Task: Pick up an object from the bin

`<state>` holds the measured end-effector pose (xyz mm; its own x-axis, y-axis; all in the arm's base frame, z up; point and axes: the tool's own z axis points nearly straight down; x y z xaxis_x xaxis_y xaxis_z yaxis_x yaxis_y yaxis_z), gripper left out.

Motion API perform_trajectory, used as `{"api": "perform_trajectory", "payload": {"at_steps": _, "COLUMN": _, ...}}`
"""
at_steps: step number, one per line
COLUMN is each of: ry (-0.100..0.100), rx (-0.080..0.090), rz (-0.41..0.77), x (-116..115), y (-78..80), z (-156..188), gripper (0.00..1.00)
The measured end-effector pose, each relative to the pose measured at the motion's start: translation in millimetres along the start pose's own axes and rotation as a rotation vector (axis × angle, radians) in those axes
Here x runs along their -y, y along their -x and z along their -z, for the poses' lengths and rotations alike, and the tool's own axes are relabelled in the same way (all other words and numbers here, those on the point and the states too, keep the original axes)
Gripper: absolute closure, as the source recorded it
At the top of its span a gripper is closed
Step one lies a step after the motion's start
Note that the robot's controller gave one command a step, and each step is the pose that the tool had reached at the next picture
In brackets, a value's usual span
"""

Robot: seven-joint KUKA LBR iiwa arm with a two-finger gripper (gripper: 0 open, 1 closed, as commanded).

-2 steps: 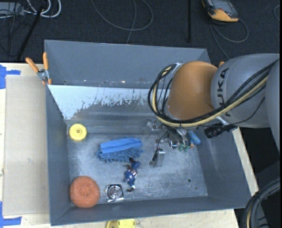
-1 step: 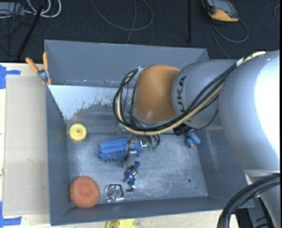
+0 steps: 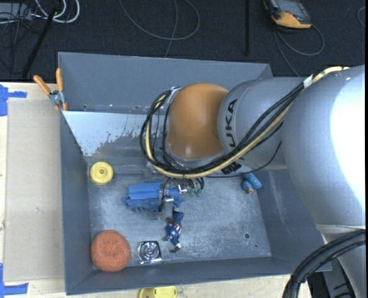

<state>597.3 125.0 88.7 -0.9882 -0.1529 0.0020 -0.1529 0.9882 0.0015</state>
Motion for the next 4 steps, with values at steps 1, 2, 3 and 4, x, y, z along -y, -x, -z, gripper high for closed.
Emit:
{"api": "perform_trajectory", "payload": {"at_steps": 1, "ry": -0.002, "rx": 0.004, "rz": 0.248, "x": 1, "y": 7.1, "z": 11, "gripper": 0.00}}
{"api": "perform_trajectory", "payload": {"at_steps": 2, "ry": -0.001, "rx": 0.002, "rz": 0.134, "x": -6, "y": 14.9, "z": -18, "gripper": 0.00}}
{"api": "perform_trajectory", "payload": {"at_steps": 3, "ry": -0.001, "rx": 0.004, "rz": 0.391, "x": -7, "y": 20.9, "z": -19, "gripper": 1.00}}
{"api": "perform_trajectory", "payload": {"at_steps": 4, "ry": -0.001, "rx": 0.004, "rz": 0.390, "x": -7, "y": 20.9, "z": -19, "gripper": 1.00}}
